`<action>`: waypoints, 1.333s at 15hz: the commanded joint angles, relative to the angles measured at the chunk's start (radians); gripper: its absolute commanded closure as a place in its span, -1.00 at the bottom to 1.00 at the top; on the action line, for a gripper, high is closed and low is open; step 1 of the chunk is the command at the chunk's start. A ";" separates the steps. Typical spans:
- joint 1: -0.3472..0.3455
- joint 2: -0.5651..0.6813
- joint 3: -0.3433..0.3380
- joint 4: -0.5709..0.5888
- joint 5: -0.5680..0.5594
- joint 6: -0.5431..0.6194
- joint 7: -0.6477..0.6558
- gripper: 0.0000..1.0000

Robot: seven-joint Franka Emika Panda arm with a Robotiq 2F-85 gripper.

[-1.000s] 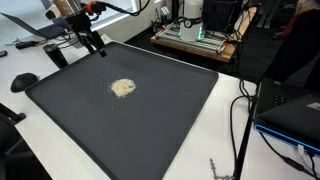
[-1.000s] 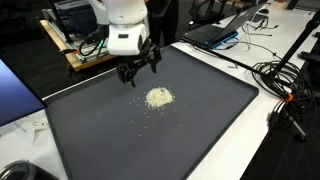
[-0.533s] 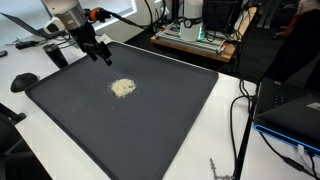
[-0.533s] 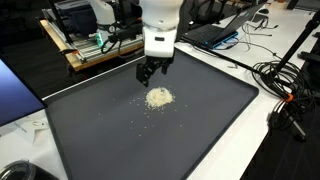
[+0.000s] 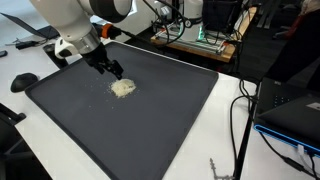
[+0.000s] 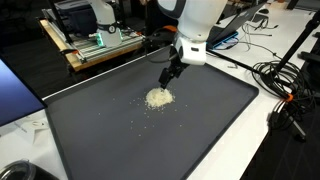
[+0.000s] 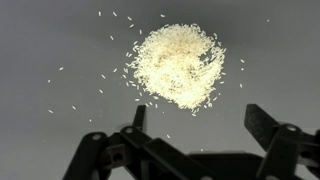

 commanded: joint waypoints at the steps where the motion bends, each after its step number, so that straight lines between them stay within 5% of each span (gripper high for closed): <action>1: 0.074 0.115 -0.033 0.187 -0.068 -0.168 0.011 -1.00; 10: 0.230 0.350 -0.093 0.510 -0.270 -0.379 0.056 -1.00; 20: 0.368 0.310 -0.192 0.442 -0.344 -0.314 0.459 -1.00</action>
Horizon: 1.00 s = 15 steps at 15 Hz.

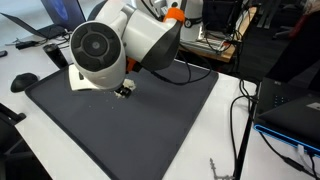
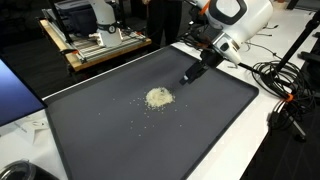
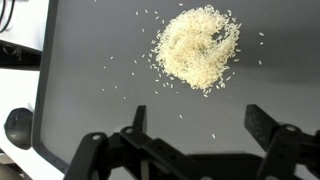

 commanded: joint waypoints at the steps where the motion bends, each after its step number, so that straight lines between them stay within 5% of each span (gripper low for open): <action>1: 0.053 -0.042 -0.041 -0.060 -0.039 0.033 0.160 -1.00; 8: 0.154 -0.098 -0.107 -0.188 -0.111 0.065 0.428 -1.00; 15: 0.174 -0.301 -0.068 -0.475 -0.175 0.101 0.534 -1.00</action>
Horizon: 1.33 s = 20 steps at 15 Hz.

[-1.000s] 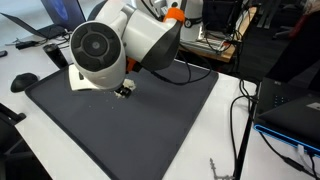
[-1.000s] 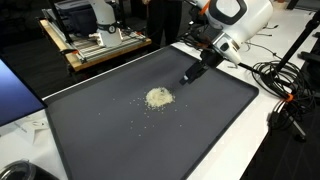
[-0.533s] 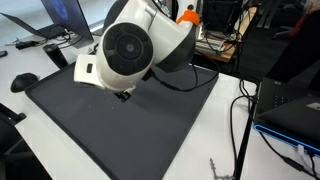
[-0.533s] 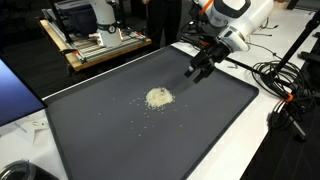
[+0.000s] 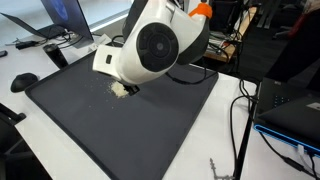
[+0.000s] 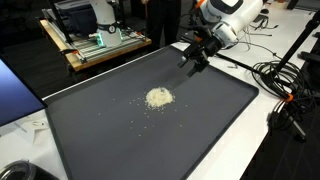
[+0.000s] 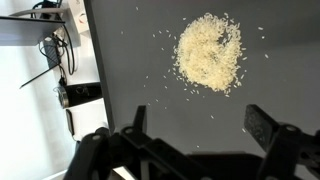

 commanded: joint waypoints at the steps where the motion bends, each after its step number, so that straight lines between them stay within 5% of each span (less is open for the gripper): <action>1: -0.010 -0.176 0.041 -0.230 -0.068 0.059 0.062 -1.00; 12: -0.245 -0.578 0.180 -0.701 0.003 0.447 -0.107 -1.00; 20: -0.442 -0.702 0.184 -0.908 0.318 0.716 -0.532 -1.00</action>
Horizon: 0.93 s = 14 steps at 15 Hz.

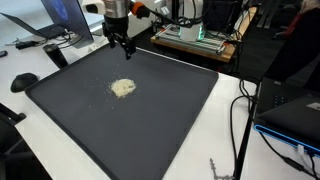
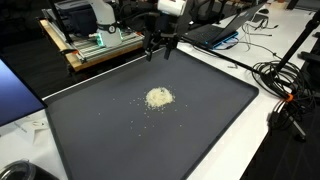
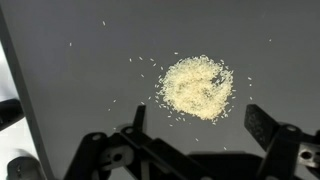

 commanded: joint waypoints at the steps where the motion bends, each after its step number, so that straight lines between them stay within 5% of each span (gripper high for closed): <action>1: -0.073 -0.049 0.014 -0.107 0.130 0.119 -0.185 -1.00; 10: -0.187 0.052 0.046 -0.214 0.278 0.387 -0.607 -1.00; 14: -0.202 0.119 0.049 -0.204 0.248 0.462 -0.671 -1.00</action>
